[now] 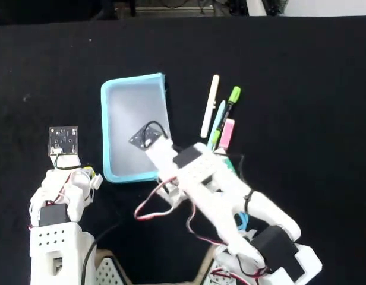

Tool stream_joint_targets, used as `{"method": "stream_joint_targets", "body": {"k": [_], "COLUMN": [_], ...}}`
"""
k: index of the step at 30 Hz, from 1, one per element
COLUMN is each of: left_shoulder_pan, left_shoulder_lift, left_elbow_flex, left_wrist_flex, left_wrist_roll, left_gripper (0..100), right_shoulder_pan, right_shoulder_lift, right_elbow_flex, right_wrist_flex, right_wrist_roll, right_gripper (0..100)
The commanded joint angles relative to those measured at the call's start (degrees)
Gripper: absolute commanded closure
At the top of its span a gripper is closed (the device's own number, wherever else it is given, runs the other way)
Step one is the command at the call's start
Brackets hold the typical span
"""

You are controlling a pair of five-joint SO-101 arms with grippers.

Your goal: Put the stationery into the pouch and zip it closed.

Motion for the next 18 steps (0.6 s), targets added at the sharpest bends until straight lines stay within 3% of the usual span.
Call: {"method": "stream_joint_targets", "body": {"k": [1, 13, 17, 18], "left_shoulder_pan": [-0.4, -0.4, -0.4, -0.4], "left_shoulder_lift": [0.1, 0.1, 0.1, 0.1], "left_elbow_flex": [-0.3, -0.3, -0.3, -0.3], "left_wrist_flex": [-0.9, -0.9, -0.9, -0.9], "left_wrist_roll": [0.0, 0.0, 0.0, 0.0], "left_gripper": [87, 87, 87, 87], "right_shoulder_pan": [-1.9, -1.6, 1.3, 2.0], "right_shoulder_lift": [-2.4, -2.4, -2.4, -2.7], "right_elbow_flex": [0.9, 8.7, 8.3, 8.4], "right_wrist_flex": [-3.5, -15.7, -16.0, -16.0], "right_wrist_roll": [-1.3, -0.1, 1.1, 1.1], "right_gripper": [85.7, 86.1, 99.5, 97.3]}}
